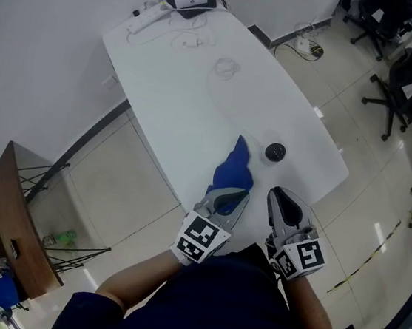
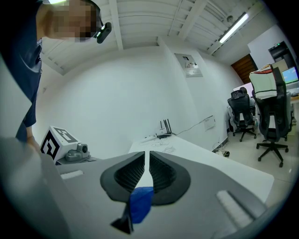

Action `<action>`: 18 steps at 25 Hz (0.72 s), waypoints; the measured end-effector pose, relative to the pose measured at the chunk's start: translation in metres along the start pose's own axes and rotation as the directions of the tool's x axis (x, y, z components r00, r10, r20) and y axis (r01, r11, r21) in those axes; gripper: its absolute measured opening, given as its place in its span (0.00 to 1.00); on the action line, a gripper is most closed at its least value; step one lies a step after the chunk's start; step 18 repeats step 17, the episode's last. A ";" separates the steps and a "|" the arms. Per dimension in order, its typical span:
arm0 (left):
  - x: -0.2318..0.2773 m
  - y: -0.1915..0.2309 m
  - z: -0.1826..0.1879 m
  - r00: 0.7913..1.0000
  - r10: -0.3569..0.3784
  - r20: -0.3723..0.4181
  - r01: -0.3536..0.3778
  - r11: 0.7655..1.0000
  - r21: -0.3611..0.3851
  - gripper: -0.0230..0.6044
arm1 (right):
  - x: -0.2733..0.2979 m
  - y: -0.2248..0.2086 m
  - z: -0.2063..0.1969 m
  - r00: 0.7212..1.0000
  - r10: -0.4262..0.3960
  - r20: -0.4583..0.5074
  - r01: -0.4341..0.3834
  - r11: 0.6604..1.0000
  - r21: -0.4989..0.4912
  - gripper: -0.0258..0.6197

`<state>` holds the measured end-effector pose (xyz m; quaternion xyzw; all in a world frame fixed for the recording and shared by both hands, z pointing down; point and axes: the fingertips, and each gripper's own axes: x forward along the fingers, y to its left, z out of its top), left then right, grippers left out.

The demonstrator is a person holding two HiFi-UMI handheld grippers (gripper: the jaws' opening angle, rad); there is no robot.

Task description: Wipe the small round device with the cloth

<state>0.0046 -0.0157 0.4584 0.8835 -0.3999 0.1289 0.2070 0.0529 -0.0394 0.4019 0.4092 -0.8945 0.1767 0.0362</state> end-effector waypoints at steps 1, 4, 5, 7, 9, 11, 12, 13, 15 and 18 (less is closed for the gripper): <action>0.000 0.000 0.000 1.000 0.001 -0.001 -0.001 1.000 0.000 0.04 | 0.000 0.000 0.000 1.000 0.000 -0.001 0.000 1.000 0.000 0.10; 0.000 0.001 -0.001 1.000 0.002 -0.004 -0.002 1.000 0.000 0.04 | 0.000 0.000 -0.001 1.000 0.000 -0.002 0.000 1.000 0.000 0.10; 0.000 0.001 -0.002 1.000 0.002 -0.005 -0.002 1.000 -0.001 0.04 | 0.000 0.000 -0.001 1.000 -0.001 -0.002 0.001 1.000 0.000 0.10; 0.000 0.002 -0.002 1.000 0.003 -0.006 -0.003 1.000 -0.001 0.04 | 0.000 0.000 -0.001 1.000 -0.002 -0.004 0.002 1.000 0.002 0.10; 0.000 0.002 -0.003 1.000 0.003 -0.007 -0.003 1.000 -0.002 0.04 | 0.001 0.000 -0.002 1.000 -0.002 -0.006 0.002 1.000 0.003 0.10; 0.000 0.002 -0.003 1.000 0.002 -0.009 -0.002 1.000 -0.003 0.04 | 0.001 0.000 -0.002 1.000 -0.001 -0.006 0.001 1.000 0.002 0.10; 0.000 0.002 -0.003 1.000 0.002 -0.009 -0.002 1.000 -0.003 0.04 | 0.001 0.000 -0.002 1.000 -0.001 -0.007 0.001 1.000 0.003 0.10; 0.000 0.003 -0.003 1.000 0.002 -0.010 -0.002 1.000 -0.003 0.04 | 0.001 0.000 -0.002 1.000 -0.002 -0.008 0.002 1.000 0.003 0.10; 0.000 0.003 -0.004 1.000 0.002 -0.011 -0.002 1.000 -0.003 0.04 | 0.002 0.000 -0.003 1.000 -0.003 -0.010 0.003 1.000 0.003 0.10; 0.000 0.003 -0.004 1.000 0.001 -0.011 -0.001 1.000 -0.003 0.04 | 0.002 0.000 -0.004 1.000 -0.004 -0.010 0.004 1.000 0.004 0.10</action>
